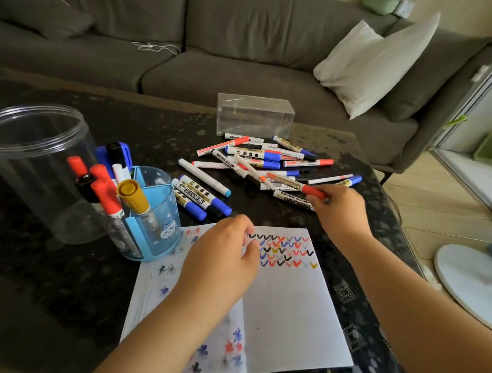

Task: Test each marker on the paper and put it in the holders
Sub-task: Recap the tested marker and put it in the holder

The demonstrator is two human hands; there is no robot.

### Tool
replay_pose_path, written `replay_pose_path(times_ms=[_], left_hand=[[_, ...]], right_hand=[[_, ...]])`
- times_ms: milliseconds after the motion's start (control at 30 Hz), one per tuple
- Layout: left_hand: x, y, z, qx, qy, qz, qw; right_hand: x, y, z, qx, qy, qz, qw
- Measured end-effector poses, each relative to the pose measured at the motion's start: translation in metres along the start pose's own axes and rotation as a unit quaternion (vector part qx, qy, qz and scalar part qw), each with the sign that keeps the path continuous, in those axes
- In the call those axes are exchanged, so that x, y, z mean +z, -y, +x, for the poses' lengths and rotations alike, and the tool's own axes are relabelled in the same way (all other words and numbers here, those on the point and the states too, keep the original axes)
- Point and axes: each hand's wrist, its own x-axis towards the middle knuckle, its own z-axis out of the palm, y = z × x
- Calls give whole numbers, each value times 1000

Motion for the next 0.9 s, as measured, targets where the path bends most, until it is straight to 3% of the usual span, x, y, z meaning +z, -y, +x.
replay_pose_path(times_ms=[167, 233, 367, 500, 633, 733, 867, 900], left_hand=[[-3, -4, -4, -20, -14, -45, 999], [-2, -6, -7, -23, -14, -68, 997], [4, -12, -11, -34, 13, -129, 991], [11, -20, -15, -68, 74, -227, 969], [14, -26, -18, -115, 125, -297, 940], [18, -26, -17, -171, 173, -420, 875], [10, -33, -16, -198, 220, -641, 708], [9, -35, -16, -190, 226, -667, 684]], right_hand=[[-59, 12, -38, -1, -86, 142, 986], [-78, 20, -59, 0, -74, 195, 978], [-92, 36, -111, 36, 84, 379, 921], [-69, 35, -142, 142, 174, 446, 866], [-54, 39, -141, 252, 277, 552, 745], [-51, 44, -138, 267, 332, 616, 662], [-50, 45, -138, 288, 368, 710, 526], [-51, 46, -138, 283, 371, 726, 505]])
